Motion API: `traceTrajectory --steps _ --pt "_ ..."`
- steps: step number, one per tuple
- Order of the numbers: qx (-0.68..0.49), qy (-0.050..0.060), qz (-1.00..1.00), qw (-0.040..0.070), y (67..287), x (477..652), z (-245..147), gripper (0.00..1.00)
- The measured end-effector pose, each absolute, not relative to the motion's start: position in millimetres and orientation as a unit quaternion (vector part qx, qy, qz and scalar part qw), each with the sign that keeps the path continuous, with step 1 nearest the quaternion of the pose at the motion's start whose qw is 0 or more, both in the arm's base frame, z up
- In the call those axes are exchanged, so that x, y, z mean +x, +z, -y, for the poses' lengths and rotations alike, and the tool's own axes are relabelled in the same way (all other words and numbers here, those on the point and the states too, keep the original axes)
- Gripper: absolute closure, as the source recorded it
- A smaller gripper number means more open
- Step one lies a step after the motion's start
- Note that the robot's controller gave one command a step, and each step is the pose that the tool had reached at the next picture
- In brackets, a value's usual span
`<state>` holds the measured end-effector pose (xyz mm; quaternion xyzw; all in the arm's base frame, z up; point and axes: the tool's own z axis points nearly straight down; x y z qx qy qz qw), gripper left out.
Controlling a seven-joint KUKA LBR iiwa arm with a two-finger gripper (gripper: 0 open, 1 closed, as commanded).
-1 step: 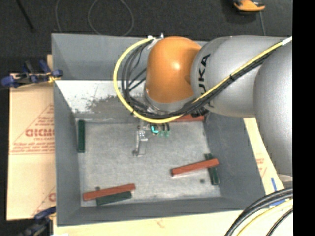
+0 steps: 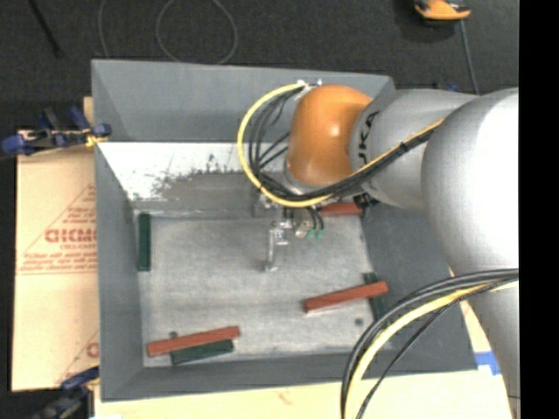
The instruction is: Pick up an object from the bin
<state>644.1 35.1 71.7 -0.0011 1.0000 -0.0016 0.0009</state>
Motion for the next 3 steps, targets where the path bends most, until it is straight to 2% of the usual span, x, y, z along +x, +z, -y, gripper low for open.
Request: traceTrajectory --steps 1,2,3 --pt "0.087 -0.001 -0.996 0.000 114.7 555.4 20.4 0.00" --pt "0.048 -0.001 -0.999 -0.002 75.3 501.2 44.4 0.00" --pt "0.049 0.000 -0.999 0.001 77.2 504.0 42.9 1.00"
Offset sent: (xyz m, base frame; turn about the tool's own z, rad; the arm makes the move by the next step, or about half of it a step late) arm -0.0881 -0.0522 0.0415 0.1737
